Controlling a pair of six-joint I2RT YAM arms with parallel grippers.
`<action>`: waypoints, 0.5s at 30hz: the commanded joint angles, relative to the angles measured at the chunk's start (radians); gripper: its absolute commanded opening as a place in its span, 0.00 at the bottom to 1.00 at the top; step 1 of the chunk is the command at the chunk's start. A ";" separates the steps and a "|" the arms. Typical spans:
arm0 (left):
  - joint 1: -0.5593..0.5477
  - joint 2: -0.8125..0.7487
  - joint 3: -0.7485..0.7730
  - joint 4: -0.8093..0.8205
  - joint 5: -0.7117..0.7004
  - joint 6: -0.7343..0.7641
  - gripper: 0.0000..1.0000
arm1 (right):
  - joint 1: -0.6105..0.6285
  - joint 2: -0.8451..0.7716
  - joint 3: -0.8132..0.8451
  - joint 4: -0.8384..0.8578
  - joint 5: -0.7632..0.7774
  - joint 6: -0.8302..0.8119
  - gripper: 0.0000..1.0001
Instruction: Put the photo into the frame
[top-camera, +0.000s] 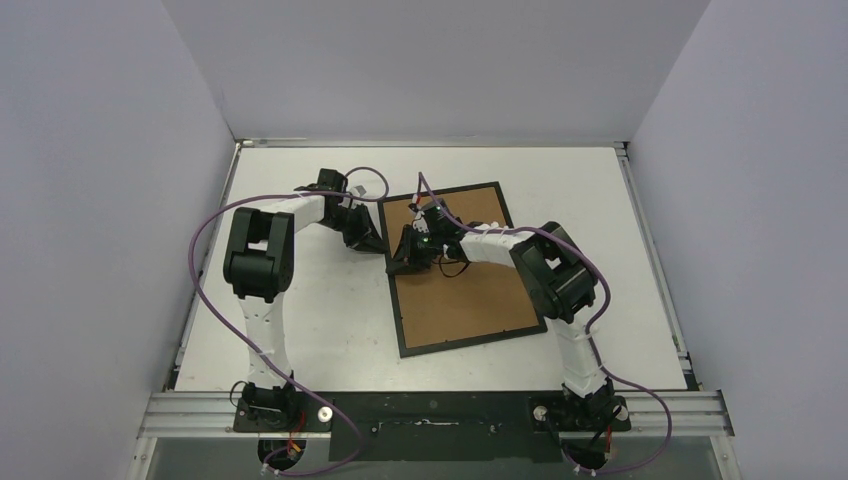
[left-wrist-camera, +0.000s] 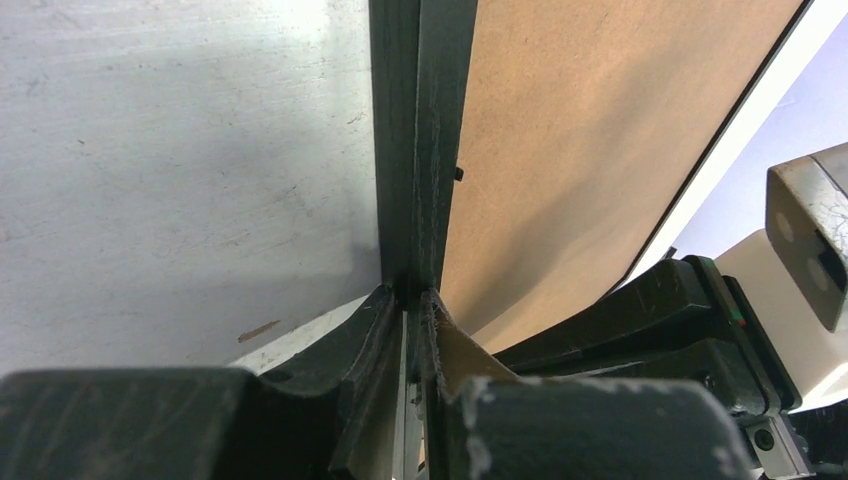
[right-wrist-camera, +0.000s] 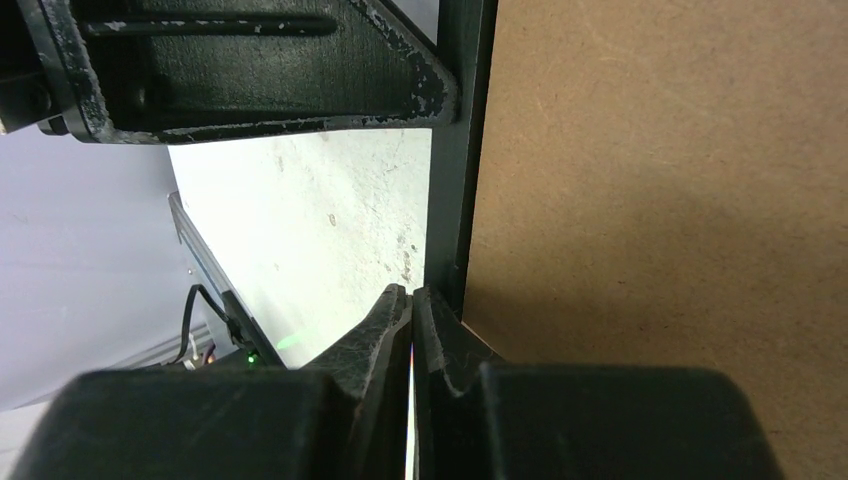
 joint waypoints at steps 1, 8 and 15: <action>-0.001 0.052 -0.017 -0.093 -0.179 0.067 0.09 | 0.001 0.008 0.004 -0.085 0.065 -0.046 0.00; 0.000 0.048 -0.022 -0.094 -0.185 0.069 0.08 | -0.001 0.018 -0.002 -0.124 0.098 -0.060 0.00; 0.007 0.054 -0.022 -0.093 -0.185 0.069 0.08 | -0.035 0.001 -0.054 -0.147 0.128 -0.088 0.00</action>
